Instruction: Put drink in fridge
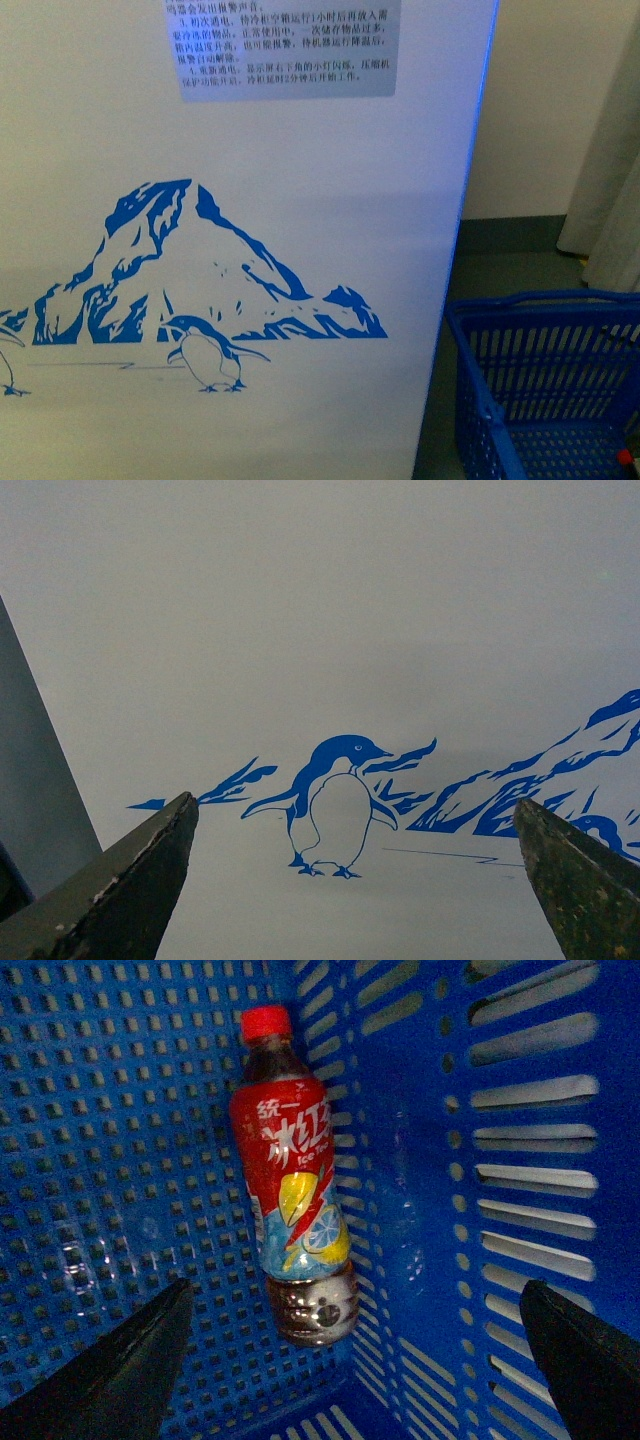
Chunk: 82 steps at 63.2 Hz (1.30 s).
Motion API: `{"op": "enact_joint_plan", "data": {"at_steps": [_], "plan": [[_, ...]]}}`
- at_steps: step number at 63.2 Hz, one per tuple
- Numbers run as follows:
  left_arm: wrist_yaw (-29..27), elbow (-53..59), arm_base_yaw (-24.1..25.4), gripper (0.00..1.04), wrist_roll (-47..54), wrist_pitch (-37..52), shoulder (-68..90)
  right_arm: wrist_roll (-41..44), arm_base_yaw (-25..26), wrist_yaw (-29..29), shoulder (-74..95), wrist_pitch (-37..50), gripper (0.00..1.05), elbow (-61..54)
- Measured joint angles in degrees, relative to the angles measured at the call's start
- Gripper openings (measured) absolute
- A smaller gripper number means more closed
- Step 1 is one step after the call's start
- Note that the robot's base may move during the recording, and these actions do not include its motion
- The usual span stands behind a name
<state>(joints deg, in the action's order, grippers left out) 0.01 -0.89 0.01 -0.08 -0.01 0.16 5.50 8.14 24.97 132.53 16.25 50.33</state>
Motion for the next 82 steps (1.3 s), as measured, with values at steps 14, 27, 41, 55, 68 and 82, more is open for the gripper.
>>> {"op": "enact_joint_plan", "data": {"at_steps": [14,27,41,55,68,82], "plan": [[0.0,0.0,0.0,0.97,0.0,0.0,0.0,0.3,0.9,-0.7,11.6,1.1,0.98,8.5],[0.0,0.0,0.0,0.97,0.0,0.0,0.0,3.8,2.2,1.7,20.7,0.6,0.98,16.1],[0.0,0.0,0.0,0.97,0.0,0.0,0.0,5.3,2.3,1.5,26.4,-2.2,0.98,21.4],[0.0,0.0,0.0,0.97,0.0,0.0,0.0,6.1,3.6,1.4,30.4,-4.8,0.98,26.1],[0.0,0.0,0.0,0.97,0.0,0.0,0.0,6.8,4.2,1.7,32.7,-6.2,0.98,28.7],[0.0,0.0,0.0,0.97,0.0,0.0,0.0,7.8,4.3,2.5,34.8,-7.7,0.98,31.3]]}}
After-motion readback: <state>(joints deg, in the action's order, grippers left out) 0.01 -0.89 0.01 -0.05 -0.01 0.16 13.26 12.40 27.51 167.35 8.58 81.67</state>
